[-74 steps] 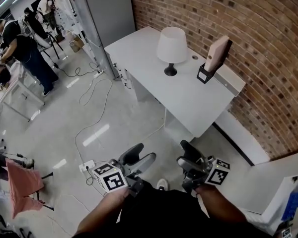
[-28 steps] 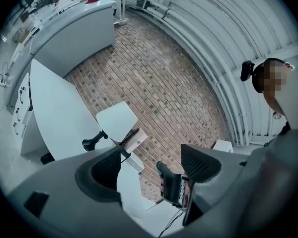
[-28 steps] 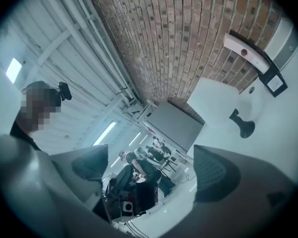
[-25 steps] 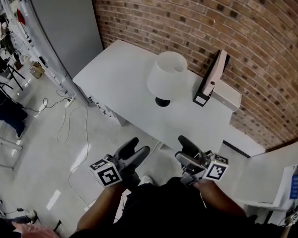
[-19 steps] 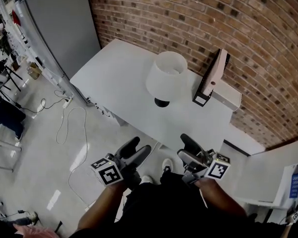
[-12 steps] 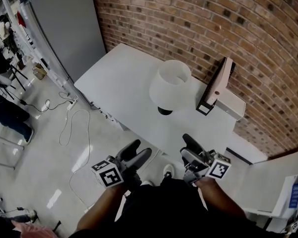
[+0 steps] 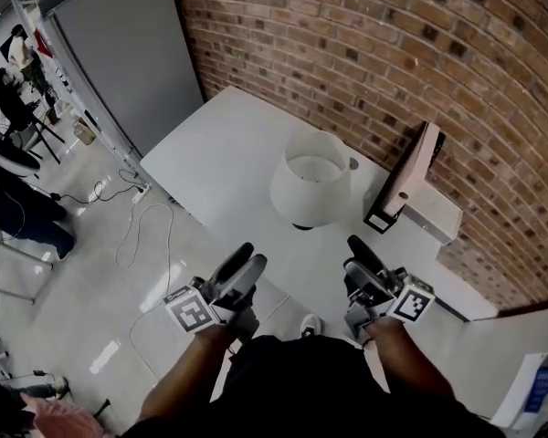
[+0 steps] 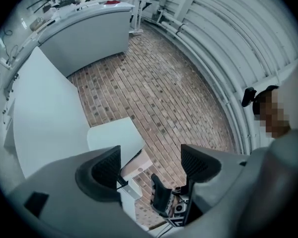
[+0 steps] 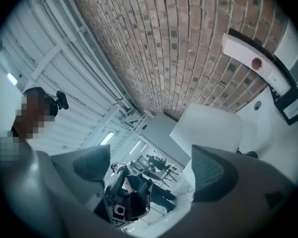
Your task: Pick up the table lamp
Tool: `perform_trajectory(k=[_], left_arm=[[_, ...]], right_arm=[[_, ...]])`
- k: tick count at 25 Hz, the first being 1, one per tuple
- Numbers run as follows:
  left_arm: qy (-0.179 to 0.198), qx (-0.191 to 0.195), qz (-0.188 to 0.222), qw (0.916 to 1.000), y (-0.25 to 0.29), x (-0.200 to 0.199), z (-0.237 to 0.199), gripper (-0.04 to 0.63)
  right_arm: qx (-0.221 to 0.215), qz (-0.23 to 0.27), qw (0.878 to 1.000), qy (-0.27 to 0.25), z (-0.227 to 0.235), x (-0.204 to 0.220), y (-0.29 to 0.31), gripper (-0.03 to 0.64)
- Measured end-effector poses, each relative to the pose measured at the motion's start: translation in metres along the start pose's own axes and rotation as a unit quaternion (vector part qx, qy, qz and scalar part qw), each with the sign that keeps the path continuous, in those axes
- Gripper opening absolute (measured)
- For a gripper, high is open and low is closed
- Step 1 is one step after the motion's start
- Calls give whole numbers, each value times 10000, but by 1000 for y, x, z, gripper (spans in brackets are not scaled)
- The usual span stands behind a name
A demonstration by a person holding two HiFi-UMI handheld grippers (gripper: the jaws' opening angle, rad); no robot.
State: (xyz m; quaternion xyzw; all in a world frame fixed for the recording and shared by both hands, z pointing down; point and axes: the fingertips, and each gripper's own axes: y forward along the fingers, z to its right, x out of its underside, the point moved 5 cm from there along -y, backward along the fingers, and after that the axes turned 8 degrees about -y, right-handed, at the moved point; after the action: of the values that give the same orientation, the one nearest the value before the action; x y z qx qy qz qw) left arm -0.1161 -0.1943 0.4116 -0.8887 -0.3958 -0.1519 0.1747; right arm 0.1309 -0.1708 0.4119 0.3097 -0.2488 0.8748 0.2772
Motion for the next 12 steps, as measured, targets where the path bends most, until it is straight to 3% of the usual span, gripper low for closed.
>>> perform_trajectory(k=[12], left_arm=[[128, -564, 12, 9983, 34, 11, -22, 377]], right_arm=[[-73, 120, 9992, 377, 55, -19, -3, 500]])
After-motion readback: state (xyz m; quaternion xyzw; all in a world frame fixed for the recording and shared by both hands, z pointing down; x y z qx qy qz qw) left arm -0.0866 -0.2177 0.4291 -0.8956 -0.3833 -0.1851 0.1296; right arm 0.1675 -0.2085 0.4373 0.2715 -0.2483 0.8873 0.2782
